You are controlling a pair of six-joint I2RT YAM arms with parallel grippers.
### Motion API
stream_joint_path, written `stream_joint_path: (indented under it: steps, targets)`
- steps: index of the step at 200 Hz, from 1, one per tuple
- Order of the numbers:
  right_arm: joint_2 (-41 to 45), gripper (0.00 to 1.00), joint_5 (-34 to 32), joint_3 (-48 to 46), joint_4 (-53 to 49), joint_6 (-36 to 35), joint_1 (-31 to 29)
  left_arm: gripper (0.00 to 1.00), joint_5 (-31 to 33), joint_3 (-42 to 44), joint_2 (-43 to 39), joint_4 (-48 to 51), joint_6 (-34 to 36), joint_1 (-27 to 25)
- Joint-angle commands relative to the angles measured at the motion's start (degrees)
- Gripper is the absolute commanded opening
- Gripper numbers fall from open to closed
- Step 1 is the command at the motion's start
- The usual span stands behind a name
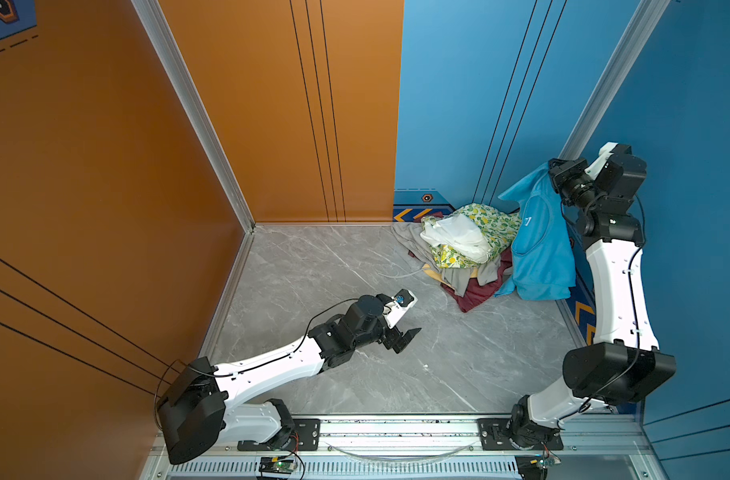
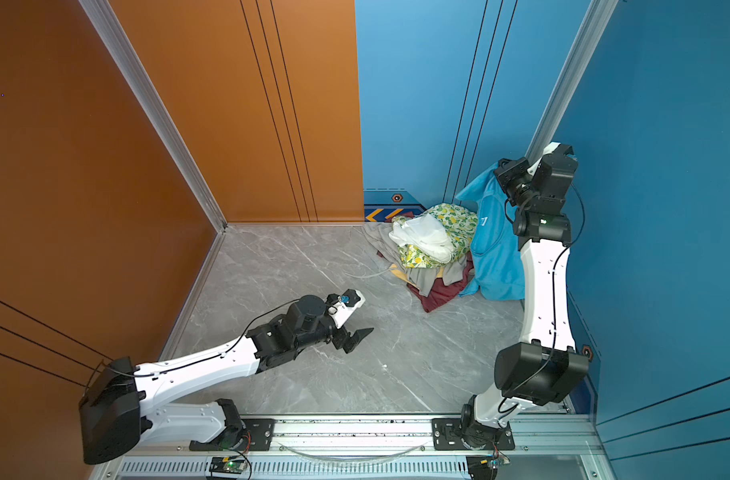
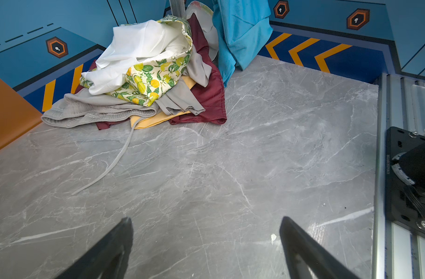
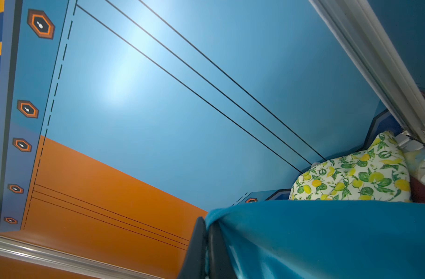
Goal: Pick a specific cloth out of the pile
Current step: 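Lift the turquoise shirt out of the pile with the right gripper, then reach the left gripper to the hanging shirt and grasp it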
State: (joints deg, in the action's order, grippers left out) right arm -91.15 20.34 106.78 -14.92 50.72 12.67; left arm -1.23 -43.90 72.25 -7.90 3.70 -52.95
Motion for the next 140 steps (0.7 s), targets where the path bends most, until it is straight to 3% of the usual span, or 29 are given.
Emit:
stream_joint_path:
  steps: [1, 51, 101, 140]
  targets:
    - [2.3, 0.00, -1.4, 1.6, -3.5, -6.5, -2.8, 0.95, 1.0, 0.3, 0.6, 0.5, 1.1, -0.7]
    - [6.1, 0.00, -6.0, -0.5, -8.1, -14.9, -11.0, 0.95, 2.6, 0.8, 0.0, 0.0, 0.9, -1.1]
    - [9.7, 0.00, -9.0, -3.5, -10.5, -19.9, -19.4, 0.96, 5.6, 4.3, -2.3, -7.1, -3.0, 0.2]
    - [14.2, 0.00, -10.5, -8.6, -11.9, -22.9, -23.3, 0.96, 6.5, -1.0, -0.7, -8.2, -5.0, 1.4]
